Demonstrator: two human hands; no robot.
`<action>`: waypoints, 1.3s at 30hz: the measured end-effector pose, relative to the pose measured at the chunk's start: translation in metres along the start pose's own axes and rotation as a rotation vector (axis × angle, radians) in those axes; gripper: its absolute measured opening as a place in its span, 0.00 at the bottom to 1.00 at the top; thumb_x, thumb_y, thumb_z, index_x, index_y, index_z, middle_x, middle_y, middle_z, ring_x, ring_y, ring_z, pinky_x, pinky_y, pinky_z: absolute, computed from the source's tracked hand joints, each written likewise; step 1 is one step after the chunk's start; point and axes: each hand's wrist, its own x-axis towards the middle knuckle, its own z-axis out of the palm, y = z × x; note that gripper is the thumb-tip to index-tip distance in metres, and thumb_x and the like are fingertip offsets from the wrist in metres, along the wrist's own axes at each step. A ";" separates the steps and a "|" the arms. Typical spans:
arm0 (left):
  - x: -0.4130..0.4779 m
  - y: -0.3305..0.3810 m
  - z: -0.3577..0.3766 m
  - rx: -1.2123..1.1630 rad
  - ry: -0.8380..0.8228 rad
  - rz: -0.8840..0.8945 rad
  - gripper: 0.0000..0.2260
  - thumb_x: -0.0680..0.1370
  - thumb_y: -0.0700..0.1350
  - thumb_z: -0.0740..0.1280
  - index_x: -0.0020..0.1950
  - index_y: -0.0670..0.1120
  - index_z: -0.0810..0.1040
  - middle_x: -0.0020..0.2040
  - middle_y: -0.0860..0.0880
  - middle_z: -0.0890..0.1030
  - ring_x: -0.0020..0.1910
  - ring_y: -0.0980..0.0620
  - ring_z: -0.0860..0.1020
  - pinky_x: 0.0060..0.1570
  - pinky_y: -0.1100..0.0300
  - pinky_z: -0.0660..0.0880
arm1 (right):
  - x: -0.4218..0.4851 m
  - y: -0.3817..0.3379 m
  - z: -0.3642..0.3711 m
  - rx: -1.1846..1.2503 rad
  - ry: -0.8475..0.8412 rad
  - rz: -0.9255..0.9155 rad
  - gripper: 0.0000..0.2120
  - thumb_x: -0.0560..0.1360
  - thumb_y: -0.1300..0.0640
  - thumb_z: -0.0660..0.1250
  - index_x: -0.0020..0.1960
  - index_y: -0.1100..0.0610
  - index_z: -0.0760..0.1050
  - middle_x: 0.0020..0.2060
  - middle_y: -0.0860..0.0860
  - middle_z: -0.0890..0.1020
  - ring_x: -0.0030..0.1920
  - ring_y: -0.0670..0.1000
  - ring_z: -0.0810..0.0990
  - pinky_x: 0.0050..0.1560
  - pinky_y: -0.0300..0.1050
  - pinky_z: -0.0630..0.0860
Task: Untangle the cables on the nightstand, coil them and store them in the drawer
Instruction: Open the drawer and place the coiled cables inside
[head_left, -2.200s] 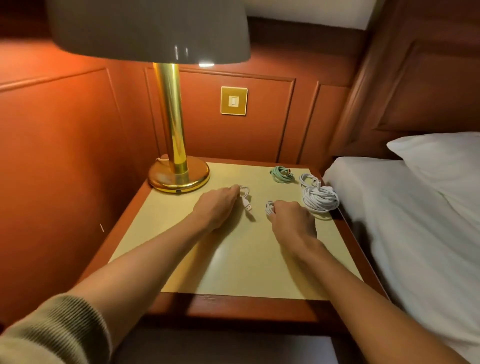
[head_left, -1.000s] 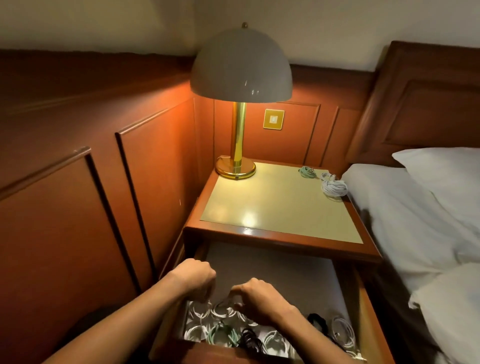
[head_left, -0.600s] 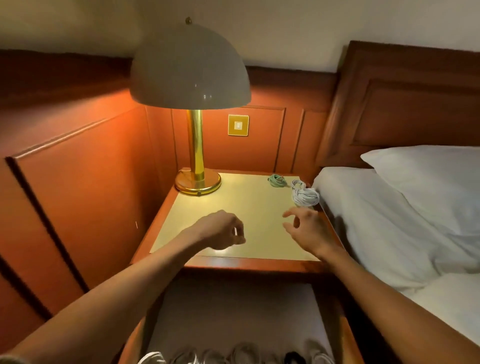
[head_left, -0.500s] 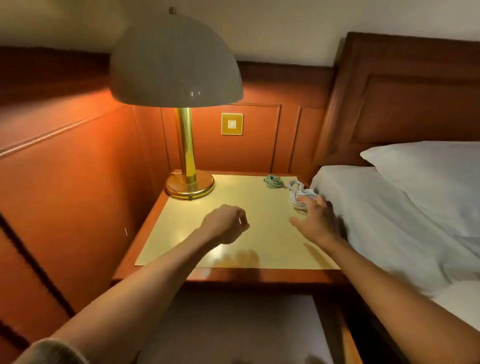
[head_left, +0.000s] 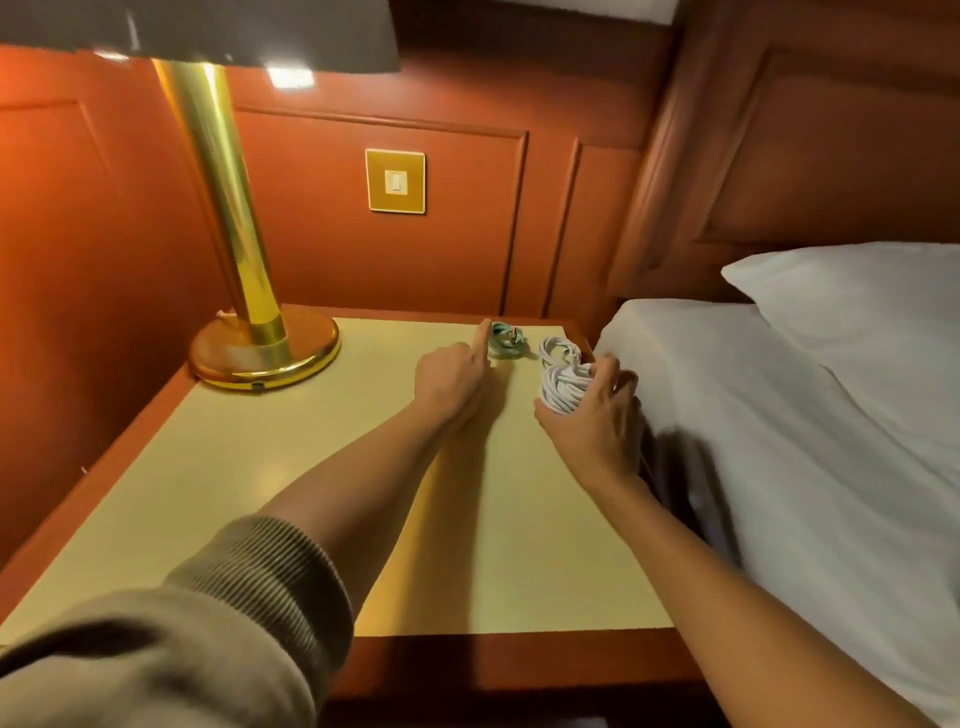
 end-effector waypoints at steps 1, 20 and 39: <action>0.008 0.000 0.001 0.019 -0.007 0.023 0.25 0.86 0.45 0.50 0.82 0.54 0.46 0.46 0.44 0.80 0.38 0.46 0.78 0.33 0.52 0.72 | 0.000 0.003 0.003 -0.005 0.005 -0.023 0.34 0.66 0.38 0.72 0.63 0.54 0.64 0.58 0.60 0.72 0.55 0.65 0.76 0.54 0.59 0.77; -0.241 -0.106 -0.127 0.088 0.065 0.311 0.10 0.84 0.52 0.57 0.62 0.49 0.70 0.43 0.49 0.81 0.30 0.45 0.78 0.22 0.57 0.66 | -0.100 -0.044 -0.077 0.386 -0.013 -0.181 0.25 0.65 0.49 0.81 0.57 0.59 0.80 0.61 0.59 0.77 0.55 0.57 0.78 0.53 0.34 0.72; -0.430 -0.164 -0.121 0.527 -0.556 0.426 0.13 0.82 0.43 0.58 0.56 0.44 0.82 0.55 0.44 0.81 0.57 0.41 0.75 0.63 0.46 0.62 | -0.327 -0.129 -0.068 0.249 -0.947 -0.600 0.25 0.65 0.48 0.77 0.61 0.52 0.78 0.59 0.55 0.77 0.57 0.58 0.79 0.56 0.43 0.73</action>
